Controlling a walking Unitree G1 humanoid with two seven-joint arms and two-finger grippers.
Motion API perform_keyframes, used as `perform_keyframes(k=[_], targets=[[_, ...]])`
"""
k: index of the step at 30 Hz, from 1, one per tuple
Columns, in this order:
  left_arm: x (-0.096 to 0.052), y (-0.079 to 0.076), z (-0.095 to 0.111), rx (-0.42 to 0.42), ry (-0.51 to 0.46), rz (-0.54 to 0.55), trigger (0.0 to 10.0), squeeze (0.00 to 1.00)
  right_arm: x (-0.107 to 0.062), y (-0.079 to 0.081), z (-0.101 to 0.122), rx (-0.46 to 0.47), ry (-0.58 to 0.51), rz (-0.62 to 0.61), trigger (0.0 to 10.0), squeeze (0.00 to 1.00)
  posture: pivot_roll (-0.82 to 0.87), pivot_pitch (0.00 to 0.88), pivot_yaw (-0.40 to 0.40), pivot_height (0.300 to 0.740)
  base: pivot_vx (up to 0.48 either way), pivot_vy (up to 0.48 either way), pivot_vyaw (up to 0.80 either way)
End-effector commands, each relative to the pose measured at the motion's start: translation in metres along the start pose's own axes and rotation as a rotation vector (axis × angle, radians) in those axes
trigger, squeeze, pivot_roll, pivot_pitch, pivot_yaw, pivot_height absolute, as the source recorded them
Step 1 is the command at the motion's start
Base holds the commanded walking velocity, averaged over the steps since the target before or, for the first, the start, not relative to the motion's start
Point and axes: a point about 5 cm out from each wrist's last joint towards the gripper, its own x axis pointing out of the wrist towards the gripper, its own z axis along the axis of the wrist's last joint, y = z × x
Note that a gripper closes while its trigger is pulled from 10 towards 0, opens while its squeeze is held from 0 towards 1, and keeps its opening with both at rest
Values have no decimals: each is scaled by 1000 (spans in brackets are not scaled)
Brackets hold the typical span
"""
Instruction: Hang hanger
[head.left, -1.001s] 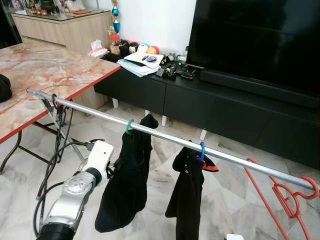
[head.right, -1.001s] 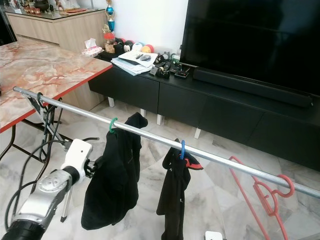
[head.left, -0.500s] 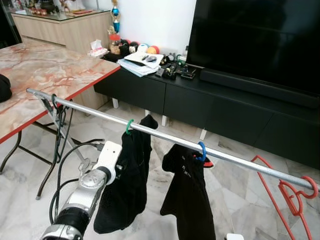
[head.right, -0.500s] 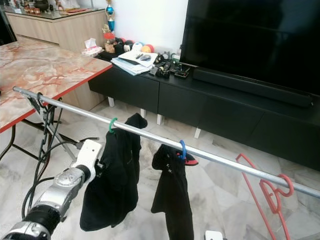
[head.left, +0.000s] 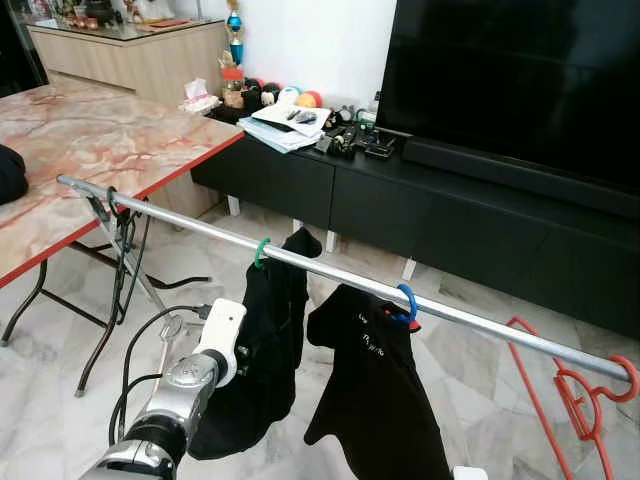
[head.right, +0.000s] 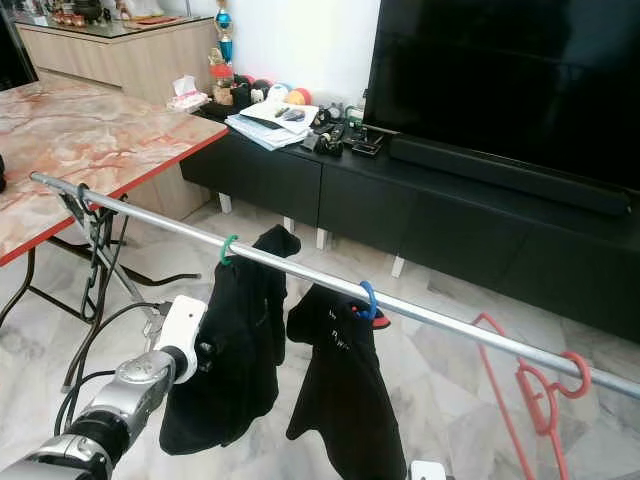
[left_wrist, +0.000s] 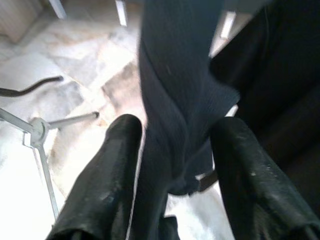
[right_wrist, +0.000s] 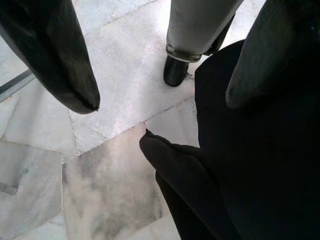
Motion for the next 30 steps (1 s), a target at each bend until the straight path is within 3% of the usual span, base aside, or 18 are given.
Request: perform_keyframes(k=[1,13,17,30], targets=[[2,0,6,-16,-26,7,0,0,0,-1,4,-9,-10,-2,10000,0,106,0,-62,740,0,0,0],[3,-4,7,-28,-41,-25,0,0,0,-1,4,-7,-10,-2,10000,0,105,0,-60,740,0,0,0],[3,-8,5,-70,-39,-55,0,0,0,-1,4,-8,-10,-2,10000,0,105,0,-60,740,0,0,0],[3,-8,-2,-34,3,-35,0,0,0,-1,4,-8,-9,0,10000,0,106,0,-60,740,0,0,0]])
